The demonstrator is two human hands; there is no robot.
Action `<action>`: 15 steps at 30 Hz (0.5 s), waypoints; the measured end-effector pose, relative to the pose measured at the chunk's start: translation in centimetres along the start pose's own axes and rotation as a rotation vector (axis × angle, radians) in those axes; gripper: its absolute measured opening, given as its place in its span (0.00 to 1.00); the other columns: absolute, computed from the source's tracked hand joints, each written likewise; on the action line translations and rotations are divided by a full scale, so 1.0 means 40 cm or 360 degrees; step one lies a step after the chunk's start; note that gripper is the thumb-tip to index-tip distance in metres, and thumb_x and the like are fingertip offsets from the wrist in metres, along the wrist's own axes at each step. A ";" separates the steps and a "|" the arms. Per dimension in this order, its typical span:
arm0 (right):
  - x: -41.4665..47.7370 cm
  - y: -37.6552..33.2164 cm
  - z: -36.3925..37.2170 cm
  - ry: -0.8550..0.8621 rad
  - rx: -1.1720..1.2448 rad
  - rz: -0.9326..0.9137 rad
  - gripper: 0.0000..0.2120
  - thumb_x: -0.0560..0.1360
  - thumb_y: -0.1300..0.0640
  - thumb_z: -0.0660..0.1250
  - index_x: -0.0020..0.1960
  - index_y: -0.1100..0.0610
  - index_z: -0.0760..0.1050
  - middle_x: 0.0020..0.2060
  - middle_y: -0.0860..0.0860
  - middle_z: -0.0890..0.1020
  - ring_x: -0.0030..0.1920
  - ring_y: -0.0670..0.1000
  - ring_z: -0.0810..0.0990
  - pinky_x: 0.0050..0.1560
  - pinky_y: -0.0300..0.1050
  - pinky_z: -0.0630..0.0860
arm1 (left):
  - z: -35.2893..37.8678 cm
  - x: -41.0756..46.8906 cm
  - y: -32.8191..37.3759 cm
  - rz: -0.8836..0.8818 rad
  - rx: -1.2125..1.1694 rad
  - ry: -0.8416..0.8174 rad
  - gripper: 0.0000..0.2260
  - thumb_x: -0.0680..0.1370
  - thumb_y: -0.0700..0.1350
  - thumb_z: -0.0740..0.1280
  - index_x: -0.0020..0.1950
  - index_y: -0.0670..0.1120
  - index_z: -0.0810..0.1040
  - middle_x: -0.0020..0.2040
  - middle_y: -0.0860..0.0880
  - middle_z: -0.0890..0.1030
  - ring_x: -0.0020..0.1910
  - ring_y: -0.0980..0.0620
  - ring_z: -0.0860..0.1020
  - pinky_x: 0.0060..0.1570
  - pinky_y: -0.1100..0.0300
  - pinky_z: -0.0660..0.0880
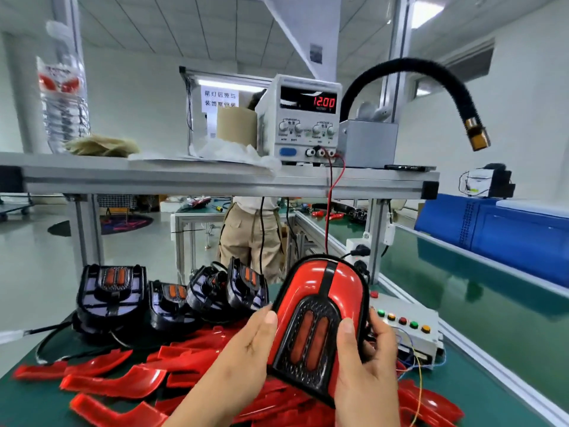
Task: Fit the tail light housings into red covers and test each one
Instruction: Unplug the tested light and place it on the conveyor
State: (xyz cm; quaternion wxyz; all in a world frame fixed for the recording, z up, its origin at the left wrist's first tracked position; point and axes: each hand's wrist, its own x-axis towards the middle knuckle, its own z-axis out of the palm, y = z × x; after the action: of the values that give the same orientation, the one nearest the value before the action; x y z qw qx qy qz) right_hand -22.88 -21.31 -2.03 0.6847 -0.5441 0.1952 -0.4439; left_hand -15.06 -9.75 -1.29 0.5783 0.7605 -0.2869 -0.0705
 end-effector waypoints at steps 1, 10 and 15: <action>0.009 -0.011 -0.004 0.0021 0.0013 0.0000 0.15 0.62 0.38 0.69 0.46 0.25 0.73 0.50 0.51 0.84 0.50 0.53 0.84 0.60 0.60 0.77 | 0.003 0.000 0.005 0.0066 -0.0015 -0.0017 0.24 0.74 0.69 0.49 0.67 0.65 0.66 0.61 0.72 0.71 0.62 0.75 0.66 0.69 0.68 0.58; 0.061 -0.076 -0.069 -0.0073 0.0108 -0.0114 0.29 0.54 0.27 0.70 0.54 0.30 0.73 0.42 0.49 0.84 0.42 0.52 0.86 0.47 0.60 0.82 | 0.053 0.009 0.072 0.0358 -0.0198 -0.0128 0.14 0.76 0.68 0.54 0.61 0.78 0.68 0.63 0.73 0.73 0.64 0.74 0.68 0.56 0.78 0.67; 0.098 -0.128 -0.130 0.0065 0.0196 0.0009 0.11 0.68 0.41 0.71 0.48 0.30 0.74 0.45 0.53 0.84 0.45 0.57 0.86 0.48 0.64 0.81 | 0.112 0.041 0.104 0.0107 -0.0839 -0.0585 0.21 0.73 0.64 0.69 0.65 0.63 0.76 0.63 0.51 0.81 0.63 0.47 0.79 0.57 0.46 0.78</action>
State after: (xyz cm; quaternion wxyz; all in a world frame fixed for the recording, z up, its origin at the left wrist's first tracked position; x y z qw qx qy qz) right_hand -26.72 -27.59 1.80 0.7140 -0.4910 0.1830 -0.4642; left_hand -17.16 -15.03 1.48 0.6959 0.5492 -0.3833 -0.2593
